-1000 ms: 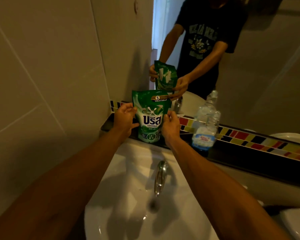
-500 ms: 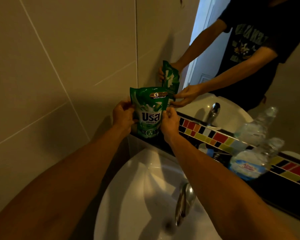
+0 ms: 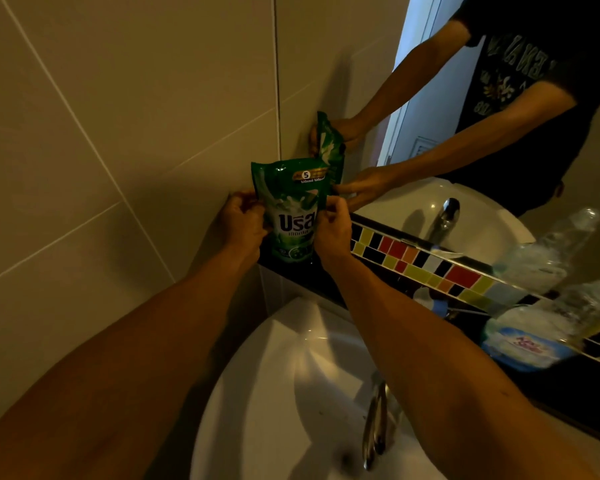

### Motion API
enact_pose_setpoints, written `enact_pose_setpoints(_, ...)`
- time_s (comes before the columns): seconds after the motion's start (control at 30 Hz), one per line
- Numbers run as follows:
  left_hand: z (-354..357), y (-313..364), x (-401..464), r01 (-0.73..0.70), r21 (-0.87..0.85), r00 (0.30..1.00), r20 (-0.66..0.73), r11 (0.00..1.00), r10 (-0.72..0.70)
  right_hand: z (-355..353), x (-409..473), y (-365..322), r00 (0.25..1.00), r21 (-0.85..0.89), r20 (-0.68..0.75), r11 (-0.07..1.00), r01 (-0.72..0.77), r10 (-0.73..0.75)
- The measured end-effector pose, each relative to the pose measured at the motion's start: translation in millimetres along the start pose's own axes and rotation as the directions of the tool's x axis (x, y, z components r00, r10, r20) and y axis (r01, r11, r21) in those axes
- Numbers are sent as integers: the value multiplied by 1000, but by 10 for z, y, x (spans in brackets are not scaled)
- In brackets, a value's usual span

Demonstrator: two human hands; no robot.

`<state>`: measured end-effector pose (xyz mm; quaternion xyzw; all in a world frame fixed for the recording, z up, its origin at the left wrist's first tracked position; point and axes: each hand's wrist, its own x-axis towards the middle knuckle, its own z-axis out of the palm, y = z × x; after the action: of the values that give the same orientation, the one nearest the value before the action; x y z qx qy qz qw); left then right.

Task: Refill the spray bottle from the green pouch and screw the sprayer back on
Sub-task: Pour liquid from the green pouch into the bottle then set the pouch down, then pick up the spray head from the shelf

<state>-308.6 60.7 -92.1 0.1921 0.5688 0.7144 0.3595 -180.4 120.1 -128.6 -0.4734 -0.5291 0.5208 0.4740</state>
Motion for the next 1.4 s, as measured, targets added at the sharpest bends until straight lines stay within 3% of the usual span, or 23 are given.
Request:
enact_pose_setpoints(0.13,-39,-62,-67,-30,180,997,-59,983,41,-138,-159,-13,999,-15,32,1000,-10,10)
enact_pose_setpoints(0.3,-13,-140,-487,-15,349,997,-70,937,42,-492,-512,38,998,-75,-36,995,-60,58)
enact_pose_setpoints(0.5,77,-390,-1067,22,452,994,84,892,-67,-1089,-1124,131,985,-232,-160,968,-93,57)
enact_pose_setpoints(0.73,270,-676,-1600,-124,592,932,346,796,-112,-1749,-1746,154,936,-216,-335,958,-187,108)
enact_pose_setpoints(0.87,438,-780,-1792,-174,623,878,448,763,-166,-2143,-1969,121,897,-211,-431,955,-208,100)
enact_pose_setpoints(1.17,889,-920,-1995,-184,663,840,489,725,-235,-2934,-2051,-28,811,-156,-584,978,-141,24)
enact_pose_setpoints(1.4,1282,-1071,-2024,-230,692,821,516,685,-246,-3262,-1722,-165,851,-317,-520,942,-105,-80)
